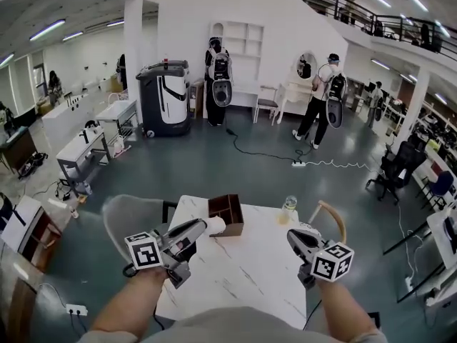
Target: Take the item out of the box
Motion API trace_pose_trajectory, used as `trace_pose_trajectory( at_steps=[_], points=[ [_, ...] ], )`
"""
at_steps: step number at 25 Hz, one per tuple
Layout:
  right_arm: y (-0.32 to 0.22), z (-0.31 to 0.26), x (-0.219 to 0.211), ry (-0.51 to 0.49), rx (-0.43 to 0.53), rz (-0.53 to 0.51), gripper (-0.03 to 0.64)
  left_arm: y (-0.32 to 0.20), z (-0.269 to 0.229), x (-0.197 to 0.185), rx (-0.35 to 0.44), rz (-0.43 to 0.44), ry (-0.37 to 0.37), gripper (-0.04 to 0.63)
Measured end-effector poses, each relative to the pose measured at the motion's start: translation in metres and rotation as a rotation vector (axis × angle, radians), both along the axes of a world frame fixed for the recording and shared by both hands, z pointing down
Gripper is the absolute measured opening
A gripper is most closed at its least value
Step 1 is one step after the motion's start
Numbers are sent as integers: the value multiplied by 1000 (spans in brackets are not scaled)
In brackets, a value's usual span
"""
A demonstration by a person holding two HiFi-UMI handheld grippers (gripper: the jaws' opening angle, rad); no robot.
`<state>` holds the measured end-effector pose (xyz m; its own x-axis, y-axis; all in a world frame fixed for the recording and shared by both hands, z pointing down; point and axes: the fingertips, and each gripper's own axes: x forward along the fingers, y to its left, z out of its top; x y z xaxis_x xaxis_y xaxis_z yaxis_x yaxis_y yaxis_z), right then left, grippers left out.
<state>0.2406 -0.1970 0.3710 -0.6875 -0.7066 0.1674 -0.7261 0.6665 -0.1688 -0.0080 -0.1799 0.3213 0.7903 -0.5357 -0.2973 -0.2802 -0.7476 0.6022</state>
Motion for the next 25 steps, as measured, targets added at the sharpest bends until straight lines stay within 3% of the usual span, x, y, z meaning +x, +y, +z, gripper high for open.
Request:
trace_pose_trajectory(
  at_steps=[6,15,19,25],
  points=[
    [21,5,14,-22,6,-79,6,38,2,30,-23,-45,22,60],
    [43,16,2,-34,11,-138,6,73,16,32,-70,-70,46,60],
    [49,25,-11,-28,3,-126,6,81,26,22,-86,-44,58,60],
    [52,45,-54,-12,-24,-83,6,73,48,-26,-126,17,100,60]
  ],
)
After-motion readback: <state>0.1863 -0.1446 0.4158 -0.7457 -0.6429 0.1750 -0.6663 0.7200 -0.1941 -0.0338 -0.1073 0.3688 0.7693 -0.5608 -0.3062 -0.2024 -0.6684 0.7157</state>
